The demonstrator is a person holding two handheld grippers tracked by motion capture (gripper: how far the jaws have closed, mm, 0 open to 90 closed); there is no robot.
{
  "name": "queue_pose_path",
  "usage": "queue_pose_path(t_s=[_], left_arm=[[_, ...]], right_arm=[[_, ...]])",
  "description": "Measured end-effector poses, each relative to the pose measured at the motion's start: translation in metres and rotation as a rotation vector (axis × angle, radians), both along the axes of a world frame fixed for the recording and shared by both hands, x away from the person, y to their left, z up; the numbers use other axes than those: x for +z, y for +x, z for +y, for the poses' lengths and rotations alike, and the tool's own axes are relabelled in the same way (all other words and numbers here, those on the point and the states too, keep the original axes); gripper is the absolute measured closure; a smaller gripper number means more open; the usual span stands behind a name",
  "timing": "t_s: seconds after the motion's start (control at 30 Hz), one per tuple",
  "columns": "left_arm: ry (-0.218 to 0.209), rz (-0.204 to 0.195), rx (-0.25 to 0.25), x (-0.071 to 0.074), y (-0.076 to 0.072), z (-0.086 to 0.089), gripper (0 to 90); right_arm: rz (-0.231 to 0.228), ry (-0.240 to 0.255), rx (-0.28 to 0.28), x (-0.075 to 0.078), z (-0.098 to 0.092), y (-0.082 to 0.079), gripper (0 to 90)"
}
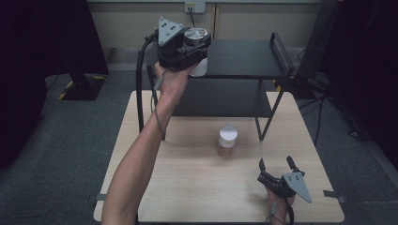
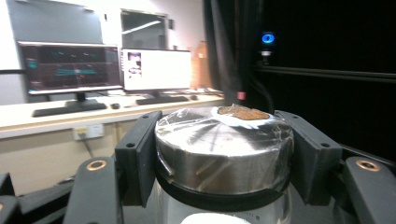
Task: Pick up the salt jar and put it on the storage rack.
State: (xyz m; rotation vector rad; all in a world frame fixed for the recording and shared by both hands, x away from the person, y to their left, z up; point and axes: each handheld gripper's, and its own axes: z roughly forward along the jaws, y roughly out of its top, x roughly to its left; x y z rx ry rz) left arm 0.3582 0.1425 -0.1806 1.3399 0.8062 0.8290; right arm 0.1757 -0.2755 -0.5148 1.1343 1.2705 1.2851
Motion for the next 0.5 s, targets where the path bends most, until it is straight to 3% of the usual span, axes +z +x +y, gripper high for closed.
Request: queue_pose_path(t_s=[0.1, 0.2, 0.5], left_arm=[[-0.013, -0.004, 0.034, -0.004, 0.007, -0.007, 35.3], [0.011, -0.011, 0.062, -0.005, 0.01, -0.012, 35.2], [0.037, -0.013, 0.082, -0.012, 0.015, -0.021, 35.2]], right_arm=[[0.0, 0.001, 0.005, 0.0, -0.001, 0.0, 0.8], [0.001, 0.001, 0.006, 0.0, -0.001, 0.0, 0.8], [0.002, 0.0, 0.015, 0.0, -0.002, 0.001, 0.8]])
